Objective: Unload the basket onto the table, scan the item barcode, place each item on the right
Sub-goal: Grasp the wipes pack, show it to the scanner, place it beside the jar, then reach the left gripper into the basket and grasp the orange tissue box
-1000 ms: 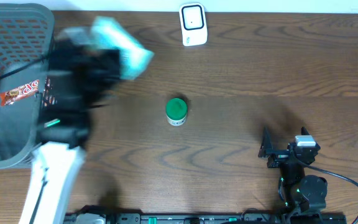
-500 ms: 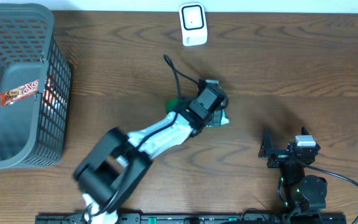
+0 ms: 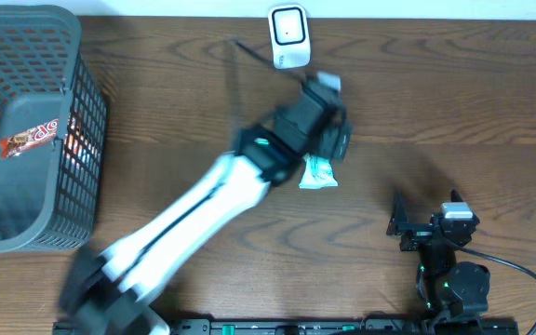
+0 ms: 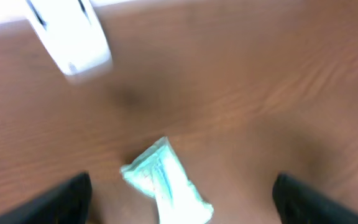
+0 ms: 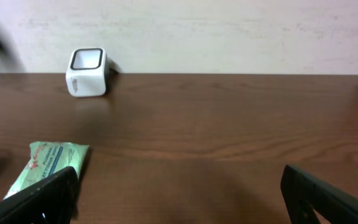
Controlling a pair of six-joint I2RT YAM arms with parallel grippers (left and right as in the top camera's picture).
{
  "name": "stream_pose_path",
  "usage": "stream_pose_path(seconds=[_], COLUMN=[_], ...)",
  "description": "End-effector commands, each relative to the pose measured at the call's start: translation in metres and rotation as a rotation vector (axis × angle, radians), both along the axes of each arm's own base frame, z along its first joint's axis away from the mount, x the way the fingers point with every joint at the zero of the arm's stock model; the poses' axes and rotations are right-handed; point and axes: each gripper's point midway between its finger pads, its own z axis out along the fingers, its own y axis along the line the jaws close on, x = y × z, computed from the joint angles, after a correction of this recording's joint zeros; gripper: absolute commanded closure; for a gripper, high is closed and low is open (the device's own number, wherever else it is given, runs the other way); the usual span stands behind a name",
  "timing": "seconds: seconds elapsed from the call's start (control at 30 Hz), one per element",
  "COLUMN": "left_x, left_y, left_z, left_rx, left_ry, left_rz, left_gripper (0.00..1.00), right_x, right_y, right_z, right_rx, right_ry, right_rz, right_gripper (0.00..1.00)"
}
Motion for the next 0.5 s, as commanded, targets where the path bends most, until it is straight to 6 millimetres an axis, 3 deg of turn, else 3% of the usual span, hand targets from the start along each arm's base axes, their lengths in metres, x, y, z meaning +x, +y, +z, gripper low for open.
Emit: stream_pose_path(seconds=[0.0, 0.07, 0.13, 0.27, 0.33, 0.47], left_x=[0.009, 0.010, 0.008, -0.003, -0.014, -0.030], left_y=[0.081, 0.127, 0.188, 0.301, 0.355, 0.428], left_z=[0.112, 0.134, 0.153, 0.172, 0.173, 0.154], left_rx=[0.023, 0.036, 0.055, 0.085, 0.089, 0.042], left_ry=[-0.251, -0.295, -0.328, -0.349, -0.335, -0.243], left_rz=[0.150, 0.269, 0.419, 0.701, 0.857, 1.036], left_gripper=[0.07, 0.06, 0.05, 0.05, 0.01, 0.02], right_x=[0.000, 0.000, 0.000, 0.000, 0.000, 0.000], right_y=[0.003, 0.003, 0.003, 0.003, 0.003, 0.003], right_z=[-0.001, -0.001, -0.001, -0.001, -0.001, -0.001], right_rx=[-0.014, -0.014, -0.014, -0.014, -0.014, -0.014], right_ry=[-0.002, -0.002, -0.002, -0.002, -0.002, -0.002], right_rz=[0.015, 0.015, 0.015, 0.015, 0.015, 0.015], right_gripper=[0.01, 0.01, 0.01, 0.01, 0.01, 0.01])
